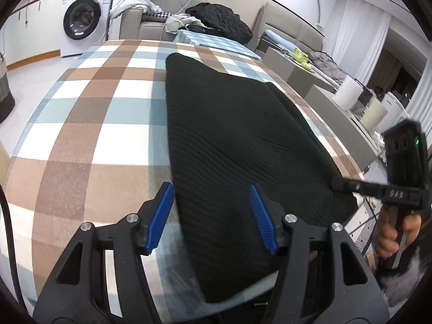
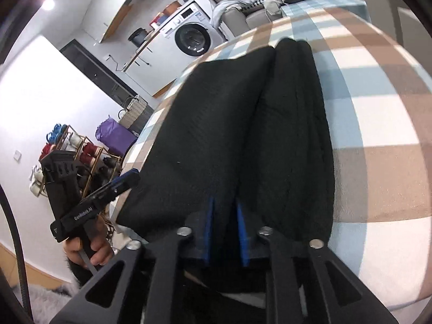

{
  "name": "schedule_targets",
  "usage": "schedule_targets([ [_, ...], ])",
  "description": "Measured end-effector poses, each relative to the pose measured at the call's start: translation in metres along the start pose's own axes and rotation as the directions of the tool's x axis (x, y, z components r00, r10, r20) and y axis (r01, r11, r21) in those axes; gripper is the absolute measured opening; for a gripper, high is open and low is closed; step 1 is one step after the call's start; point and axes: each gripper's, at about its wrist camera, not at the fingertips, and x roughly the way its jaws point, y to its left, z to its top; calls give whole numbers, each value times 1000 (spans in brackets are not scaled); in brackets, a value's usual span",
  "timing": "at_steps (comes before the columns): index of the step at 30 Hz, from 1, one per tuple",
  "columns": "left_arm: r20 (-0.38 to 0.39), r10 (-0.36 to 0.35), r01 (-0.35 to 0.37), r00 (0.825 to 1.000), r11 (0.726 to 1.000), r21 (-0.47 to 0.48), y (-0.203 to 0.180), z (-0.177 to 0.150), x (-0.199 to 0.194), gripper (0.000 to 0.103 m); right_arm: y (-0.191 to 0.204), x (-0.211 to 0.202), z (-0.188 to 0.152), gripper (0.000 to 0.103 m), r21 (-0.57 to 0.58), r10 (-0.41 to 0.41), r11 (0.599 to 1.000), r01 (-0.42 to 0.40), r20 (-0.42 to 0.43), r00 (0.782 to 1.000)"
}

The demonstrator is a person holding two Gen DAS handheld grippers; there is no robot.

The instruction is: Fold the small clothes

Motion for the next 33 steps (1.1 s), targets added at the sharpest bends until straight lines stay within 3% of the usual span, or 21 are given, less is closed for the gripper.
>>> schedule_targets([
  [4, 1, -1, 1, 1000, 998, 69, -15, -10, -5, 57, 12, -12, -9, 29, -110, -3, 994, 4, 15, 1000],
  [10, 24, -62, 57, 998, 984, 168, -43, -20, -17, 62, 4, -4, -18, 29, -94, -21, 995, 22, 8, 1000],
  [14, -58, -60, 73, 997, 963, 261, -58, -33, -2, 62, 7, -3, -17, 30, -105, -28, 994, 28, 7, 1000],
  [17, -82, -56, 75, 995, 964, 257, -54, -40, 3, 62, 8, -10, -23, 41, -143, -36, 989, 33, -22, 999],
  [22, -98, -82, 104, 992, 964, 246, -47, -41, 1, 63, 9, -24, -36, 42, -222, -47, 974, 35, -49, 998],
  [27, -97, -84, 106, 992, 963, 248, -47, -42, 1, 65, 6, -26, -30, 44, -211, 9, 977, -19, -48, 999],
  [29, -96, -90, 110, 991, 965, 240, -45, -41, 0, 65, -3, -18, -30, 40, -163, 7, 986, -18, -70, 998],
  [31, -95, -92, 112, 991, 966, 233, -44, -41, 0, 65, -2, -14, -32, 18, -176, -1, 984, -10, -64, 998],
  [33, -93, -91, 110, 991, 967, 229, -43, -40, 0, 65, 4, -19, -35, 12, -202, 9, 979, -16, -36, 999],
])
